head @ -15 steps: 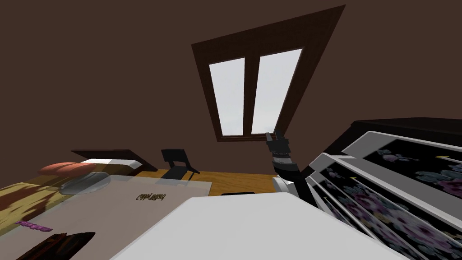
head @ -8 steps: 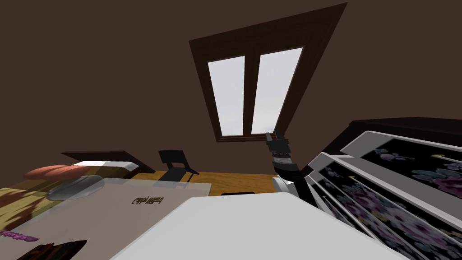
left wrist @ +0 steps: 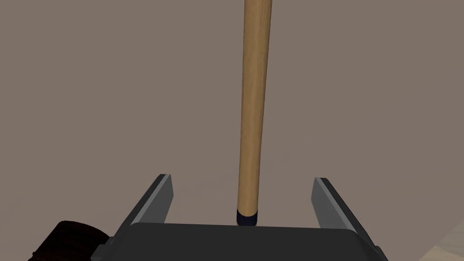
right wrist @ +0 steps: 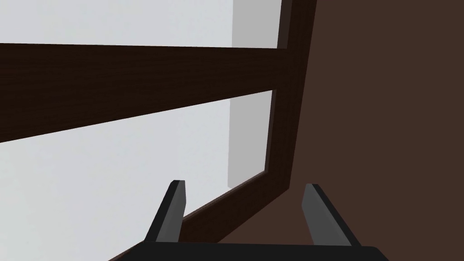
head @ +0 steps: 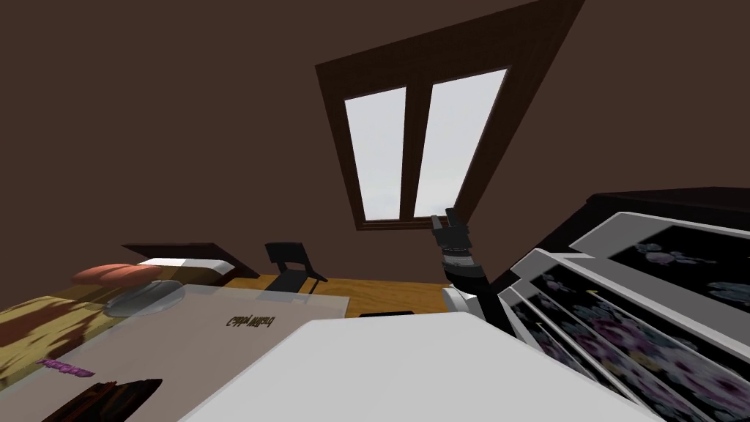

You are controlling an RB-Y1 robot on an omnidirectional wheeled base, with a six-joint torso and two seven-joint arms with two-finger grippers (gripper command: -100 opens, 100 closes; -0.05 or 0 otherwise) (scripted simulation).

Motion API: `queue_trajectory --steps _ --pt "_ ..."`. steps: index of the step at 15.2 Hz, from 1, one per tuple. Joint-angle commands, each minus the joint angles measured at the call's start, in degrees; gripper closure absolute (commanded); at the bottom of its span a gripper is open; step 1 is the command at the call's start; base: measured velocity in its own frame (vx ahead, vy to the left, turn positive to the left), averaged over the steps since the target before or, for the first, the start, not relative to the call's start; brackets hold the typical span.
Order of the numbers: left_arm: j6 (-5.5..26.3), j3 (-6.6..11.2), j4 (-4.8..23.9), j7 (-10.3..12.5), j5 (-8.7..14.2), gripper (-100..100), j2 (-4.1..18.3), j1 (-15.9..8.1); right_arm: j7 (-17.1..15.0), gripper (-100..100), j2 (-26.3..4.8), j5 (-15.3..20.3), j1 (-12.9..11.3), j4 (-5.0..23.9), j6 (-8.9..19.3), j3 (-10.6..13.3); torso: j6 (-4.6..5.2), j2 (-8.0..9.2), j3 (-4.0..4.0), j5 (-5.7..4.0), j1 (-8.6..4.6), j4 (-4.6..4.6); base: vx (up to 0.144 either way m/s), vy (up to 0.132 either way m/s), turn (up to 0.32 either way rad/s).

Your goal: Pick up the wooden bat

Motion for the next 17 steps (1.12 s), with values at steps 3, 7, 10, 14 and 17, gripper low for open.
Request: queue_trajectory --steps 3,7,10,14,17 --pt "2.31 -1.79 -8.08 4.91 -3.26 100 -2.48 3.6 0.0 0 0.0 0.0 0.0 0.0 0.0 0.0 -0.11 0.19 0.08 0.16 0.29 -0.02 0.008 0.023 -0.001" --pt "2.45 -1.75 -7.92 5.07 -3.19 100 -2.48 3.55 0.0 0 0.0 0.0 0.0 0.0 0.0 0.0 -0.09 0.28 0.14 0.16 0.34 0.01 0.0 0.0 0.0" --pt "0.46 -0.89 -4.35 2.6 -1.99 100 -1.83 1.91 0.0 0 0.0 0.0 0.0 0.0 0.0 0.0 -0.09 0.32 0.16 0.15 0.37 0.01 -0.008 0.006 0.012" --pt "4.25 0.09 -6.21 1.49 -0.16 100 1.03 3.09 0.0 0 0.01 0.0 -0.01 0.0 0.0 0.01 -0.08 0.33 0.17 0.09 0.09 0.02 -0.008 -0.076 -0.053" --pt "4.79 0.23 -6.48 1.33 0.1 100 1.44 3.26 0.0 0 0.01 0.0 -0.01 0.0 0.0 0.01 -0.09 0.34 0.17 0.06 0.01 0.01 -0.004 -0.076 -0.021"
